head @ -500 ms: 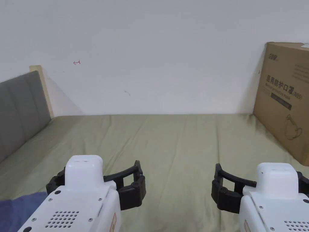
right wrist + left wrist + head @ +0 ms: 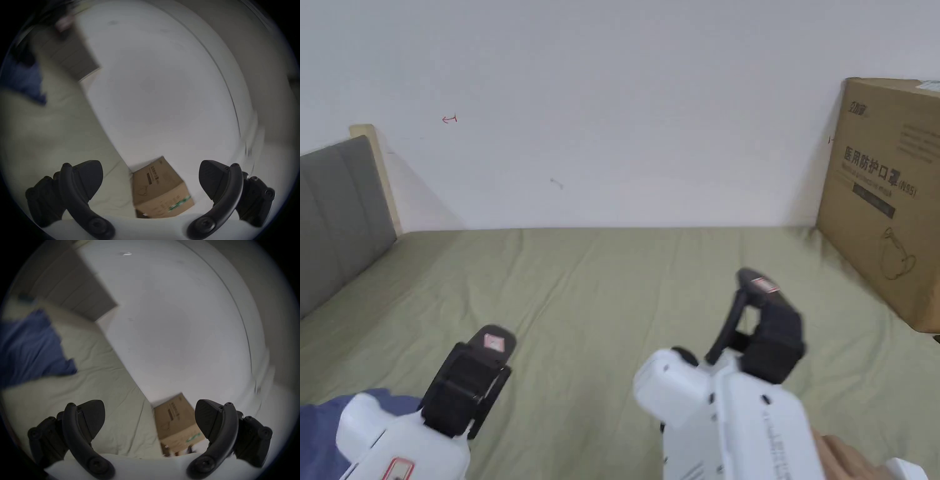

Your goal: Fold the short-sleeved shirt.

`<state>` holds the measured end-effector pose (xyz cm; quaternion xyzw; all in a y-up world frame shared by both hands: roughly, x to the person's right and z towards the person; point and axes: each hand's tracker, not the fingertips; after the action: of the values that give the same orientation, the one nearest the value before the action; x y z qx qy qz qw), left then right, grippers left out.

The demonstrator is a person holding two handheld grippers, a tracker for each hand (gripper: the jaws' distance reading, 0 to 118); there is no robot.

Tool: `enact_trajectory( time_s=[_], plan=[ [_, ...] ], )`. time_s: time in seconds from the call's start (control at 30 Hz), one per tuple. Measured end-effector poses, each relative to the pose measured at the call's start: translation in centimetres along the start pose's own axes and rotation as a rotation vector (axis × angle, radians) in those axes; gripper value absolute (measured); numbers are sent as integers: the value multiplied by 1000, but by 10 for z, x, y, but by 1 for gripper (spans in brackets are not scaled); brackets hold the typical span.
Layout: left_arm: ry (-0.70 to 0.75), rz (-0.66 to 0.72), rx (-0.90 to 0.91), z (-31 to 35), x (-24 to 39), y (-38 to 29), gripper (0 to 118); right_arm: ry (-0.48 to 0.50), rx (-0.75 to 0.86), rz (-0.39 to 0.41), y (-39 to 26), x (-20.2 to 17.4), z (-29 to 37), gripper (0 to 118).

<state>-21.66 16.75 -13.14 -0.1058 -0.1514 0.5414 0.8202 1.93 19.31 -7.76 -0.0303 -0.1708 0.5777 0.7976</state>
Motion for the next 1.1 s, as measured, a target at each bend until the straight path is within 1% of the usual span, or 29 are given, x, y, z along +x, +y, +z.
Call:
enact_trajectory(
  time_s=[0.07, 0.1, 0.13, 0.17, 0.2, 0.23, 0.27, 0.3, 0.33, 0.4, 0.43, 0.47, 0.5, 0.53, 0.57, 0.6, 0.63, 0.67, 0.7, 0.77, 0.8, 0.83, 0.87, 0.9, 0.97, 1.0, 1.03, 1.07, 1.1],
  plan=[
    [42, 108, 11, 1, -23, -4, 113, 109, -6, 39, 0, -20, 0, 116],
    [58, 184, 6, 2, -33, -4, 113, 158, -22, 27, 0, -27, 0, 116],
    [72, 218, -6, 2, -38, -3, 113, 189, -41, 10, -1, -28, 0, 116],
    [55, 221, 1, 2, -41, -2, 113, 201, -55, -21, -3, -30, 0, 116],
    [67, 180, 10, 0, -37, 0, 113, 196, -60, -92, -5, -27, -2, 116],
    [102, 102, 20, 0, -30, 4, 113, 192, -68, -167, -7, -21, -5, 116],
    [126, -20, 36, -2, -17, 8, 113, 193, -91, -276, -9, -7, -6, 116],
    [146, -133, 35, -4, -2, 12, 113, 191, -122, -421, -12, 8, -11, 116],
    [151, -216, 29, -6, 12, 12, 113, 184, -140, -559, -17, 21, -15, 116],
    [128, -391, 9, -10, 42, 12, 113, 176, -173, -928, -34, 55, -19, 116],
    [99, -490, -4, -11, 54, 8, 113, 169, -194, -1081, -44, 64, -22, 116],
    [79, -617, -20, -10, 67, 2, 115, 154, -233, -1192, -55, 68, -23, 116],
    [72, -757, -40, -11, 76, -6, 116, 125, -275, -1268, -59, 70, -17, 116],
    [79, -874, -55, -11, 82, -15, 116, 92, -302, -1262, -63, 68, -13, 116],
    [97, -992, -58, -11, 87, -26, 116, 71, -348, -1214, -70, 61, -10, 116],
    [106, -1068, -51, -8, 86, -36, 116, 49, -388, -1171, -74, 54, -6, 116],
    [105, -1103, -52, -8, 85, -43, 116, 21, -401, -1148, -76, 49, -3, 116],
    [111, -1139, -70, -9, 83, -49, 116, 36, -379, -1159, -75, 47, 1, 116],
    [136, -1148, -85, -11, 82, -54, 116, 41, -376, -1172, -76, 49, 4, 116],
    [172, -1215, -80, -13, 80, -60, 116, 34, -350, -1221, -74, 55, 7, 116],
    [174, -1222, -75, -13, 82, -62, 116, 60, -317, -1227, -70, 62, 8, 116],
    [171, -1227, -70, -13, 84, -62, 116, 43, -307, -1221, -68, 64, 8, 116],
    [152, -1225, -67, -12, 87, -58, 116, 22, -309, -1197, -64, 66, 9, 116],
    [127, -1220, -61, -10, 90, -55, 115, 21, -303, -1154, -62, 70, 10, 116],
    [56, -1202, -31, -5, 96, -51, 111, 27, -252, -1133, -57, 73, 13, 116],
    [57, -1190, -27, -2, 101, -47, 104, 22, -256, -1121, -53, 74, 16, 115],
    [70, -1182, -26, -2, 104, -46, 89, 21, -256, -1116, -50, 74, 19, 110],
    [77, -1171, -17, -2, 104, -45, 71, 20, -242, -1115, -64, 71, 13, 99],
    [85, -1155, -3, -3, 102, -45, 49, 14, -240, -1115, -63, 69, 14, 75]
  ],
)
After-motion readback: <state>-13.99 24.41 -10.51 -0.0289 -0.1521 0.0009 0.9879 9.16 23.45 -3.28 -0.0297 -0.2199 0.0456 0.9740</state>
